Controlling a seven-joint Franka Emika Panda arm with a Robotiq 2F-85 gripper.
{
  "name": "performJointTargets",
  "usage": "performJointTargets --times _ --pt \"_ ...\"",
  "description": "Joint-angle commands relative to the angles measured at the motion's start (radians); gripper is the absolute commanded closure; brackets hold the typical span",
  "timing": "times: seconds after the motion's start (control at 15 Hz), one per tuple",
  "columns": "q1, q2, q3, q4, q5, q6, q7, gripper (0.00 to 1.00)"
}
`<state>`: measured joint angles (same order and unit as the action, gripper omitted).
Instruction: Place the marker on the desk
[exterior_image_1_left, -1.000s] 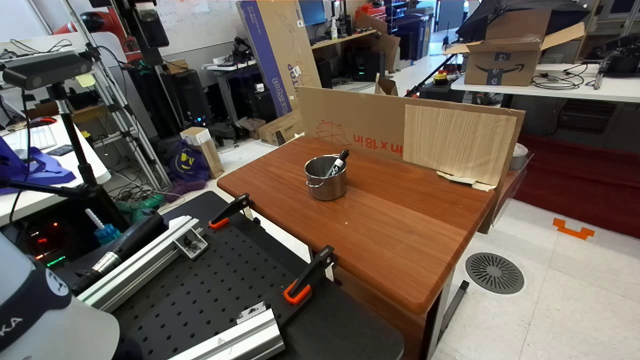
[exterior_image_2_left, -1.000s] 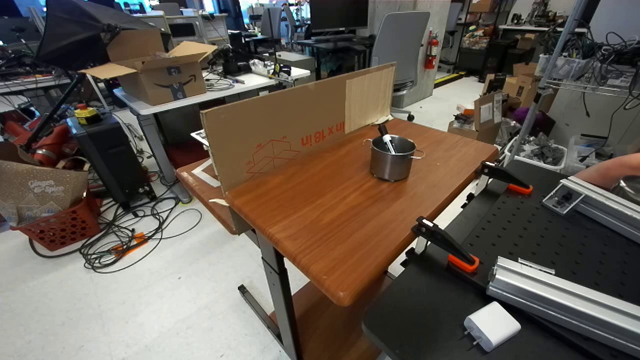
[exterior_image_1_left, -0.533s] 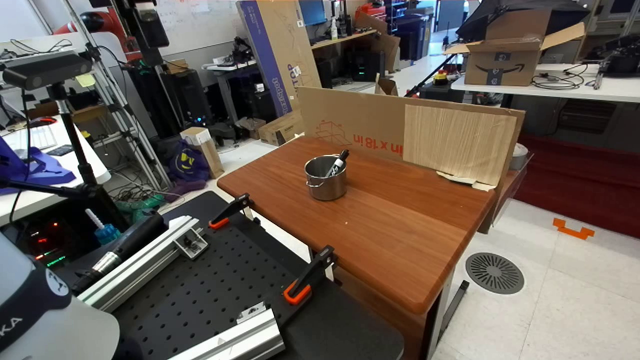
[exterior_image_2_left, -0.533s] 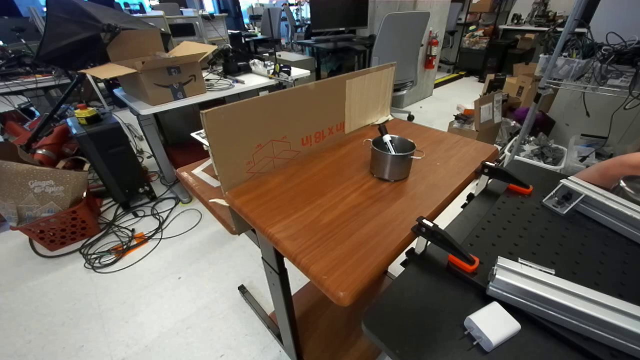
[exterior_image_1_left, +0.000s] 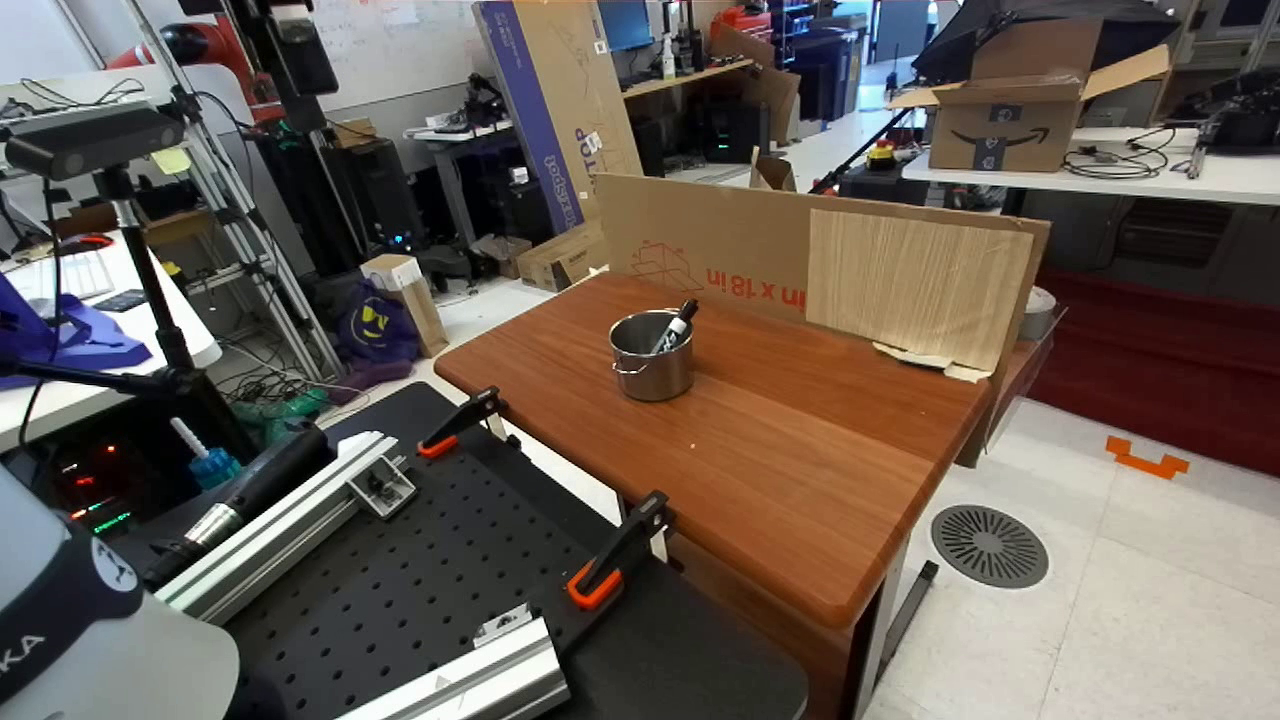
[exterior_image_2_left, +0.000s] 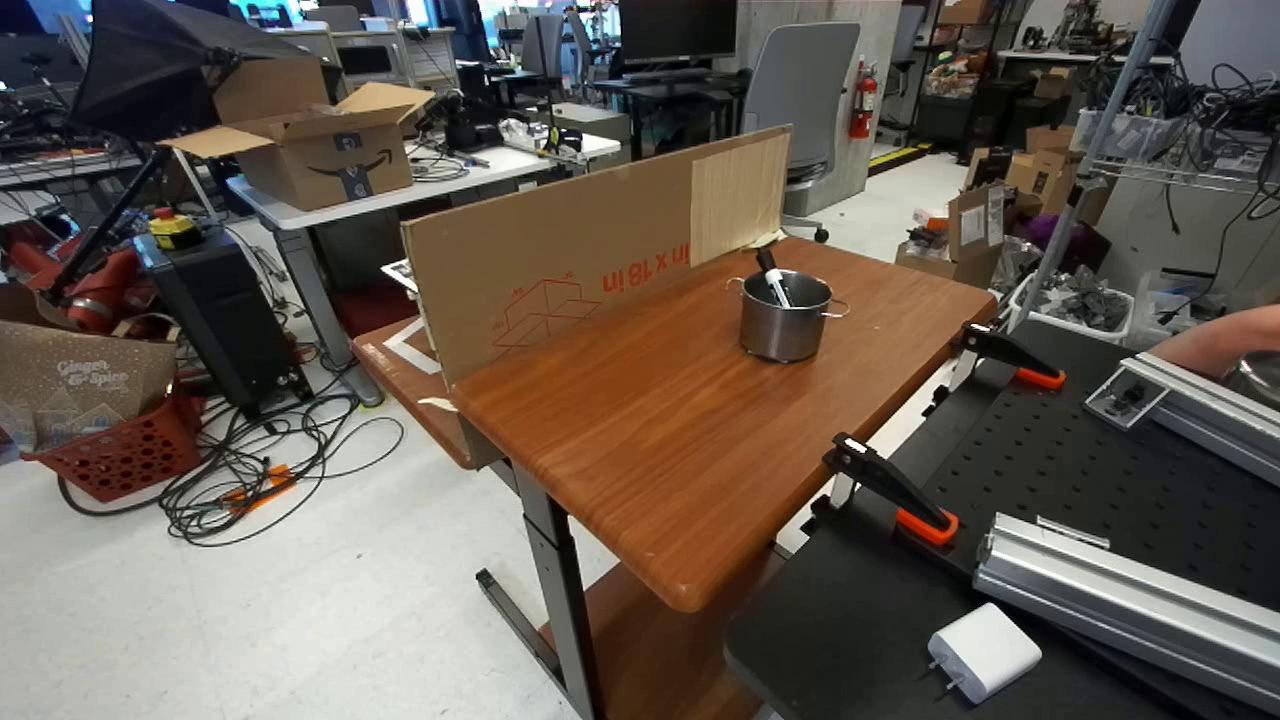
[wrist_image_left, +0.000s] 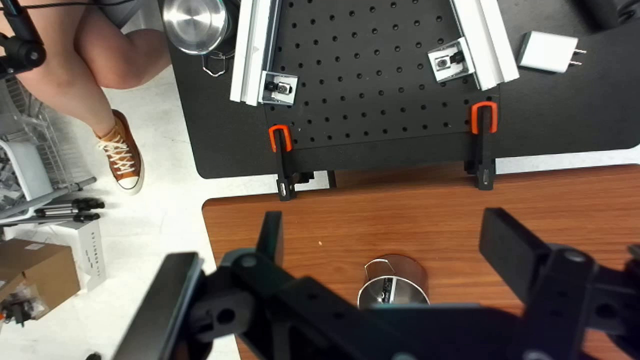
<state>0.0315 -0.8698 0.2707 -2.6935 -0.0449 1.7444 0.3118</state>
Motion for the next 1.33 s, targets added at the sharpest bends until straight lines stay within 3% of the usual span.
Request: performJointTargets --times 0.0,0.53,1.27 --pt "0.01 0.031 -0.011 0.003 -0.009 0.055 0.009 0.0" --pt "-0.009 0.182 -0.04 -0.008 -0.021 0.371 -0.014 0.0" --pt "-0.03 0.581 -0.2 0.141 0.005 0.652 -0.174 0.0"
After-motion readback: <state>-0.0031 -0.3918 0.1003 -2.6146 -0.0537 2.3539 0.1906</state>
